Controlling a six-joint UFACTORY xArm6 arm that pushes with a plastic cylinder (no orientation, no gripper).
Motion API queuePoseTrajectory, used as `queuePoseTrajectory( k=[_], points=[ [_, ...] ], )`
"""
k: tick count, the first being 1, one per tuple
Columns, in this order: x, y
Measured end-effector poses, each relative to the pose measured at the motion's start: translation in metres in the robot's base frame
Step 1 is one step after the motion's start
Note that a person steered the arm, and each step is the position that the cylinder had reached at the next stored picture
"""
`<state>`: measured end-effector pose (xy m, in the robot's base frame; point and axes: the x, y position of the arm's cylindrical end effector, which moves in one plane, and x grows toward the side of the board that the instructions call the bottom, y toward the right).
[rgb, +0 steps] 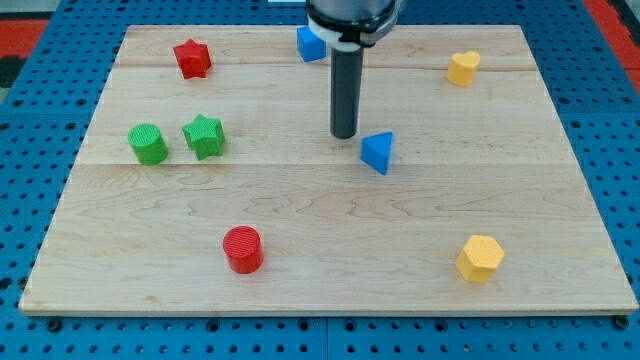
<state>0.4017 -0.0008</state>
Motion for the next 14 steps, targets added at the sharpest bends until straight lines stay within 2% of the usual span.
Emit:
queuePoseTrajectory(
  k=[1,2,3,4,5,6,7,8,9,10,11,12,14],
  points=[
    [0.013,-0.08],
    [0.003,-0.13],
    [0.02,-0.091],
    [0.097,-0.147],
    [0.104,-0.241],
    [0.044,-0.266],
    [-0.009,-0.17],
    [-0.043,-0.124],
    [-0.043,-0.129],
    [-0.025,-0.043],
    [-0.037,0.013],
    [-0.005,-0.044],
    [-0.019,0.077]
  ],
)
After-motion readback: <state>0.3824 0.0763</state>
